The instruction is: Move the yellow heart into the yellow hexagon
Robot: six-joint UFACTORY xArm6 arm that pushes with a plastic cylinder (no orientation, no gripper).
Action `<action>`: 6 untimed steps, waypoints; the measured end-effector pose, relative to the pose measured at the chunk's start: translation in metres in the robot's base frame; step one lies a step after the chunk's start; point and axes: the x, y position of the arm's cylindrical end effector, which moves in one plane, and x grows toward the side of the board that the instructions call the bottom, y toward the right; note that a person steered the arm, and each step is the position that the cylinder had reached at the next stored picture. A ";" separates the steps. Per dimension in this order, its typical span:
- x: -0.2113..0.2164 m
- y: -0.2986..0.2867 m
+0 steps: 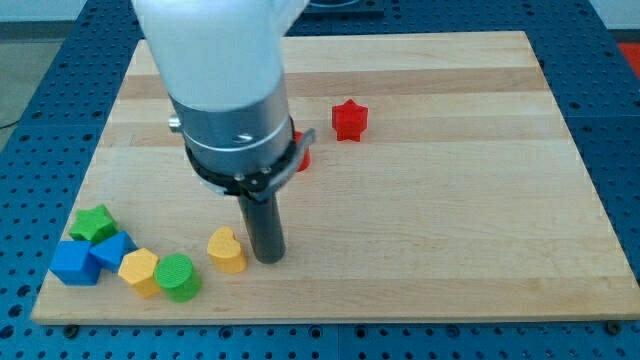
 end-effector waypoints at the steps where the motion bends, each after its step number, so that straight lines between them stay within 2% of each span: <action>1: 0.002 -0.001; 3: 0.001 -0.047; 6: -0.007 -0.065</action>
